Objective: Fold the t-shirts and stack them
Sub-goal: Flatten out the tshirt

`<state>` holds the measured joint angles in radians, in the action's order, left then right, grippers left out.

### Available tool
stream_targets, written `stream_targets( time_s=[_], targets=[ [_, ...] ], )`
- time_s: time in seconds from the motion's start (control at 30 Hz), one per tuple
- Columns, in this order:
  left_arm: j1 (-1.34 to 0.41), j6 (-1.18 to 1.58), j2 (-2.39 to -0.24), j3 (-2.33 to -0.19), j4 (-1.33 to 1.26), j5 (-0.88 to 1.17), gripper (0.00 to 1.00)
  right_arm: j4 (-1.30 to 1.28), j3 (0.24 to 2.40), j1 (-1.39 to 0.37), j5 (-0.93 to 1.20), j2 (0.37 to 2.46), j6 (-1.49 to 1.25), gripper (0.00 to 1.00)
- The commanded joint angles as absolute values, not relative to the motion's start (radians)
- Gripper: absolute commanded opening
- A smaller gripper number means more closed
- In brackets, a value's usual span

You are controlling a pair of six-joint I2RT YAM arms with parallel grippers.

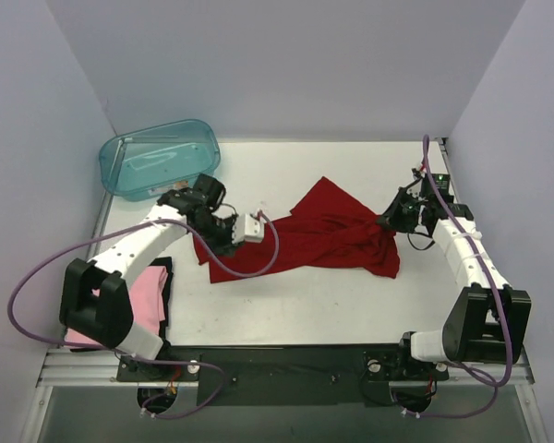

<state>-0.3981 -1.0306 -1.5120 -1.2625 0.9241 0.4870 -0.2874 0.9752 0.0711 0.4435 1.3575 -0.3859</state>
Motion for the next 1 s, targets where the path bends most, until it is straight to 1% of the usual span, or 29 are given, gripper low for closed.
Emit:
stream_targets(
  time_s=[0.0, 0.03, 0.1, 0.23, 0.37, 0.47, 0.67, 0.7, 0.73, 0.77, 0.83, 0.97],
  targets=[
    [-0.434, -1.057, -1.588, -1.123, 0.968, 0.454, 0.34, -0.275, 0.96, 0.071, 0.449, 1.309, -0.382, 0.0],
    [-0.433, -1.037, -1.613, -1.121, 0.938, 0.436, 0.37, -0.275, 0.957, 0.071, 0.452, 1.307, -0.382, 0.0],
    [-0.428, -1.002, -1.667, -1.134, 0.916, 0.399, 0.4, -0.272, 0.948, 0.071, 0.454, 1.298, -0.379, 0.0],
    [-0.403, -0.968, -1.744, -1.164, 0.899, 0.371, 0.42, -0.272, 0.936, 0.071, 0.459, 1.284, -0.376, 0.0],
    [-0.405, -0.971, -1.744, -1.112, 0.841, 0.344, 0.42, -0.264, 0.925, 0.072, 0.456, 1.266, -0.373, 0.0],
    [-0.399, -0.968, -1.746, -1.097, 0.792, 0.298, 0.4, -0.256, 0.923, 0.072, 0.466, 1.267, -0.374, 0.0],
    [-0.39, -0.973, -1.767, -1.095, 0.788, 0.302, 0.37, -0.25, 0.928, 0.072, 0.474, 1.273, -0.376, 0.0],
    [-0.39, -0.974, -1.772, -1.092, 0.788, 0.293, 0.35, -0.249, 0.931, 0.072, 0.472, 1.269, -0.373, 0.0],
    [-0.39, -0.974, -1.776, -1.088, 0.788, 0.288, 0.26, -0.252, 0.934, 0.072, 0.474, 1.272, -0.371, 0.0],
    [-0.388, -0.974, -1.778, -1.088, 0.795, 0.285, 0.16, -0.252, 0.937, 0.072, 0.472, 1.27, -0.37, 0.0],
    [-0.387, -0.974, -1.763, -1.103, 0.825, 0.307, 0.0, -0.259, 0.945, 0.074, 0.469, 1.267, -0.365, 0.0],
    [-0.379, -0.968, -1.712, -1.166, 0.891, 0.377, 0.0, -0.271, 0.959, 0.078, 0.465, 1.262, -0.36, 0.0]
  ],
)
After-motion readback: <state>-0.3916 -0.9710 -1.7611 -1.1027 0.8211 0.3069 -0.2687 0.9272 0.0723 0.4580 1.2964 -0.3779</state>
